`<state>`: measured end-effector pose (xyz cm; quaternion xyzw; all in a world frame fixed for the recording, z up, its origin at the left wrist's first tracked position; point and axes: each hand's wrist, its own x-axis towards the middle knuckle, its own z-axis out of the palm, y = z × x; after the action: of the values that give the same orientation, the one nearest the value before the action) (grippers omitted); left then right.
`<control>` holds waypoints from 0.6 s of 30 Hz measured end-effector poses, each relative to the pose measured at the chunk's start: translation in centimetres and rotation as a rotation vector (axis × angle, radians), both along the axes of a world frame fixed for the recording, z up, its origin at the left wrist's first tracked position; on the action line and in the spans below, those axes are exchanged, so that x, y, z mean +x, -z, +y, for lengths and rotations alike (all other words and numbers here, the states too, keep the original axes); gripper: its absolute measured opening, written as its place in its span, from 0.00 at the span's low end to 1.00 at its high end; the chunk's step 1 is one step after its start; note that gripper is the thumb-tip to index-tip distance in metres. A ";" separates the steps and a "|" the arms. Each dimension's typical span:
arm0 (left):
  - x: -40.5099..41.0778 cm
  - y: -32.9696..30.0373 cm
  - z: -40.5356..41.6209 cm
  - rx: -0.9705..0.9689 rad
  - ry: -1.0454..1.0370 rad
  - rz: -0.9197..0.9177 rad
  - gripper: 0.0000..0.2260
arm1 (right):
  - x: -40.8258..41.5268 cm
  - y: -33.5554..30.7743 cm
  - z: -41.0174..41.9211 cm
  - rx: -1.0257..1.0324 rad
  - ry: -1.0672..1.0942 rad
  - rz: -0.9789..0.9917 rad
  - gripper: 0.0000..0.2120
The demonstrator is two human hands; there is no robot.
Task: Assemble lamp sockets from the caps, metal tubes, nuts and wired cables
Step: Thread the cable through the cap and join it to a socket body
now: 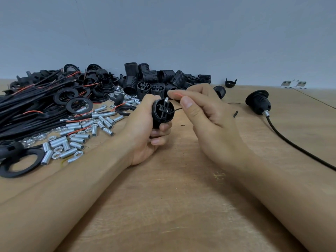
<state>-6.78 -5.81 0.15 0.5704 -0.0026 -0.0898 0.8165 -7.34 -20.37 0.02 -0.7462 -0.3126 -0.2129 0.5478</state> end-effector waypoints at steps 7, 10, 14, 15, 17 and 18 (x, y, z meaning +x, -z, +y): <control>0.1 0.0 0.0 -0.001 0.003 -0.003 0.12 | 0.2 -0.3 0.0 0.096 -0.066 0.064 0.11; 0.1 0.0 0.1 -0.016 -0.009 -0.005 0.13 | 0.0 -0.3 0.0 0.054 -0.031 0.020 0.06; 0.1 0.1 -0.2 -0.016 -0.108 -0.007 0.17 | -0.2 -0.3 0.0 -0.073 0.059 -0.108 0.03; 0.1 0.2 -0.3 0.001 -0.149 -0.023 0.17 | -0.2 -0.4 0.0 -0.102 0.076 -0.126 0.03; 0.1 0.4 -0.6 0.042 -0.228 -0.053 0.17 | -0.2 -0.4 -0.1 -0.154 0.094 -0.143 0.03; 0.1 0.4 -0.7 0.052 -0.253 -0.056 0.17 | -0.1 -0.3 -0.1 -0.178 0.103 -0.146 0.03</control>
<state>-6.65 -6.48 -0.24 0.5896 0.0490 0.0298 0.8057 -7.48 -20.49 0.32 -0.7895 -0.3308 -0.2658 0.4434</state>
